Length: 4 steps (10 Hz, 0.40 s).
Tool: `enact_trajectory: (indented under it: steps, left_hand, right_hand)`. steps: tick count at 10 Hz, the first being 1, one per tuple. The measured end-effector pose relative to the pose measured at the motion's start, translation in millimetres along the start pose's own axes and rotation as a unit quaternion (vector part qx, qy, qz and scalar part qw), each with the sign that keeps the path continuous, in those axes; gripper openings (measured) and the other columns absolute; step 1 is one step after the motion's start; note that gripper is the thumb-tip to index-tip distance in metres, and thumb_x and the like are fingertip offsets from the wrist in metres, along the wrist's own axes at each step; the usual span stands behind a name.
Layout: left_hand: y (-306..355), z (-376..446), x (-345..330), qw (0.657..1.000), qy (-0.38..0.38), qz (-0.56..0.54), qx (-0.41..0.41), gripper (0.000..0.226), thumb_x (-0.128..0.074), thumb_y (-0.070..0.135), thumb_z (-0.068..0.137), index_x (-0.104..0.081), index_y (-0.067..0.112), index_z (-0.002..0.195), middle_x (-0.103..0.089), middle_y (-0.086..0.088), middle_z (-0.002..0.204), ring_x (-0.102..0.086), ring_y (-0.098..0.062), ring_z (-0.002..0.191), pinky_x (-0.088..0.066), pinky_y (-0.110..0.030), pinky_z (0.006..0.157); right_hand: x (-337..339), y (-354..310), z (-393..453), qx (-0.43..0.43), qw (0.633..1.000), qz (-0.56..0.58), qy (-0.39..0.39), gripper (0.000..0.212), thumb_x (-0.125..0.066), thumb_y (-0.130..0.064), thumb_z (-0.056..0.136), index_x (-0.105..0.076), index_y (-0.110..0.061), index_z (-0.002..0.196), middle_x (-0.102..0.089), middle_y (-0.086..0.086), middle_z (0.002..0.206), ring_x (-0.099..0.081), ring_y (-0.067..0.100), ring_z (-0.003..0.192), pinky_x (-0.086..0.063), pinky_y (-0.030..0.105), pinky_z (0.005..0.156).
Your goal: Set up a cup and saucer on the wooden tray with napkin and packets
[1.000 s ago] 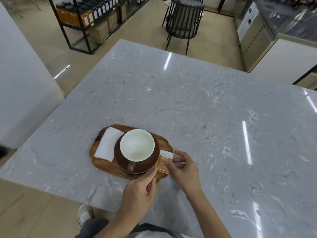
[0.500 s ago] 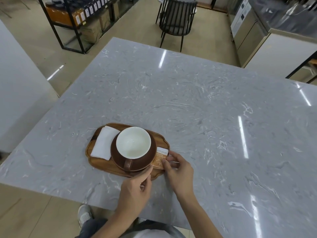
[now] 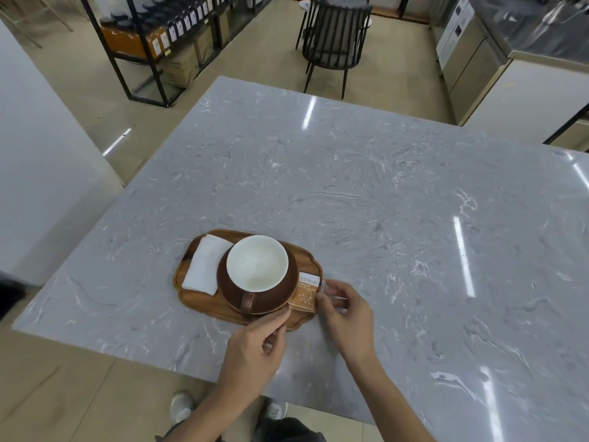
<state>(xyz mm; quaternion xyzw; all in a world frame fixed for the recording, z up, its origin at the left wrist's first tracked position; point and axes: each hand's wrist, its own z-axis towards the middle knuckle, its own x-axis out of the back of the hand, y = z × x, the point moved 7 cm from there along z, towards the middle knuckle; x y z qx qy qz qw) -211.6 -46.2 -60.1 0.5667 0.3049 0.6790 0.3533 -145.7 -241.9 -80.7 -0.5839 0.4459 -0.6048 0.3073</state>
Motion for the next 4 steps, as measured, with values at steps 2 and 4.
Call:
enact_trajectory:
  steps: [2, 4]
  left_hand:
    - [5.2, 0.4, 19.9, 0.998, -0.022, -0.001, -0.055, 0.029, -0.064, 0.021, 0.092, -0.074, 0.021, 0.12, -0.071, 0.014, 0.112, -0.069, 0.001, 0.09, -0.061, -0.02, 0.068]
    - [41.5, 33.2, 68.3, 0.983, -0.029, -0.007, -0.181, 0.027, -0.057, 0.024, 0.096, -0.072, 0.028, 0.118, -0.066, 0.02, 0.114, -0.068, -0.003, 0.094, -0.057, -0.015, 0.07]
  right_hand:
    - [23.8, -19.3, -0.4, 0.028, 0.997, -0.053, 0.049, 0.011, -0.071, -0.025, 0.093, -0.069, -0.033, 0.1, -0.07, -0.015, 0.1, -0.066, -0.004, 0.086, -0.049, 0.007, 0.064]
    - [38.0, -93.2, -12.6, 0.154, 0.976, -0.092, 0.125, 0.014, -0.066, -0.023, 0.096, -0.07, -0.025, 0.109, -0.069, -0.011, 0.107, -0.064, 0.007, 0.099, -0.057, 0.031, 0.084]
